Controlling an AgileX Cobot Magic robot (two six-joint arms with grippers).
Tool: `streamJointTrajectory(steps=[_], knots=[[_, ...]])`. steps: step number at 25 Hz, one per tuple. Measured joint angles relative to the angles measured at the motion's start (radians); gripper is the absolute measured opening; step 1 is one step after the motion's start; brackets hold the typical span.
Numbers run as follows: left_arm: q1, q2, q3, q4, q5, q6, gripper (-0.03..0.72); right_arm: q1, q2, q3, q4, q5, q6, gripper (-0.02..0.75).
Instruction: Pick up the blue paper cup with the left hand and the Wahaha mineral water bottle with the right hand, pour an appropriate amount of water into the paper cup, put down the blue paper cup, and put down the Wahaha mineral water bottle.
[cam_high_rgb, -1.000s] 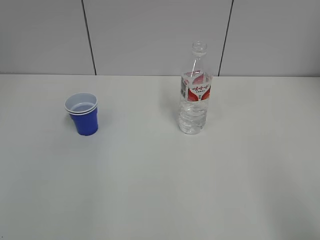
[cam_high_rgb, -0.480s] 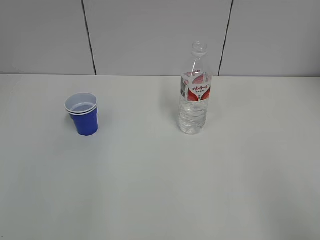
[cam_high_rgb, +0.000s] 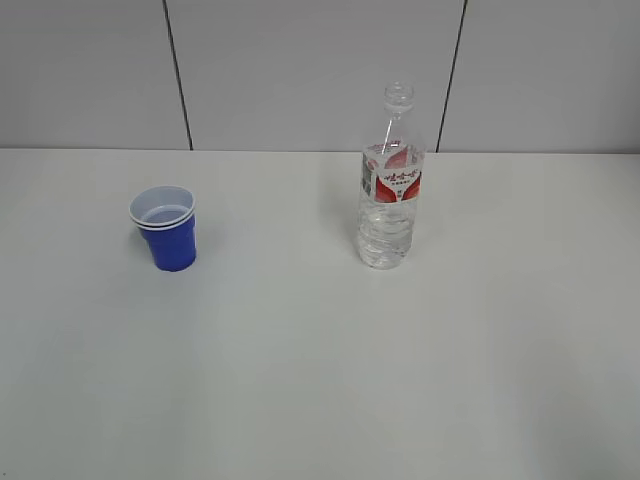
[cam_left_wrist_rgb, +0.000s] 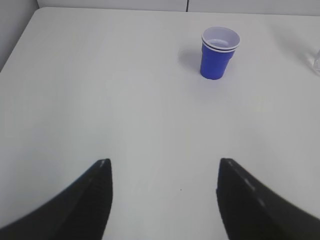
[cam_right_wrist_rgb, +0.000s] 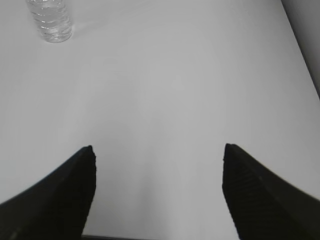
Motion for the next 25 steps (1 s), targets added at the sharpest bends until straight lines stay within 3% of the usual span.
streamJointTrajectory(steps=[25], knots=[[0.000,0.000,0.000,0.000,0.000,0.000,0.478,0.000,0.000,0.000,0.000,0.000,0.000,0.589]])
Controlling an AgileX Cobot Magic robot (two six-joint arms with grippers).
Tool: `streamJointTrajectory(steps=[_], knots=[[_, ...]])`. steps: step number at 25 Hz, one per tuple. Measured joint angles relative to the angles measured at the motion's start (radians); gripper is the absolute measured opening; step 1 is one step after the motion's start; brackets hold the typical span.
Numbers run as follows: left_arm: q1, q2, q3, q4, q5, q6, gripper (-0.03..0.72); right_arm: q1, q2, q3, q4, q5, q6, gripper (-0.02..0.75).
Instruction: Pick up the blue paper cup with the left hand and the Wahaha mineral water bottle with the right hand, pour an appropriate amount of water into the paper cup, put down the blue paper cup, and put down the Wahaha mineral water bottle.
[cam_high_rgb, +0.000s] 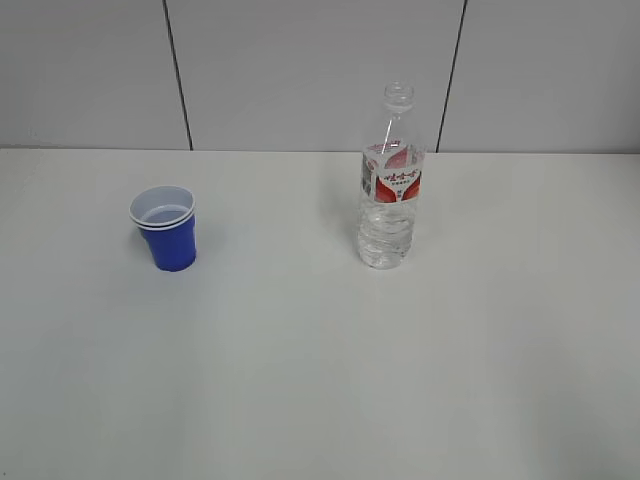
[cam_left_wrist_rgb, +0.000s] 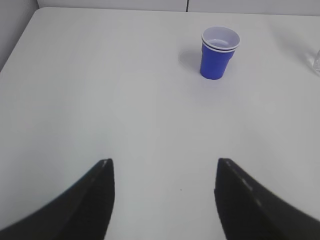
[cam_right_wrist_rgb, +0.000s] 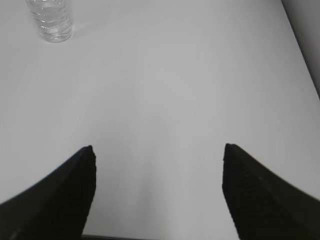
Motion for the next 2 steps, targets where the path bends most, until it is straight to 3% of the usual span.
streamJointTrajectory(steps=[2], knots=[[0.000,0.000,0.000,0.000,0.000,0.000,0.478,0.000,0.000,0.000,0.000,0.000,0.000,0.589]])
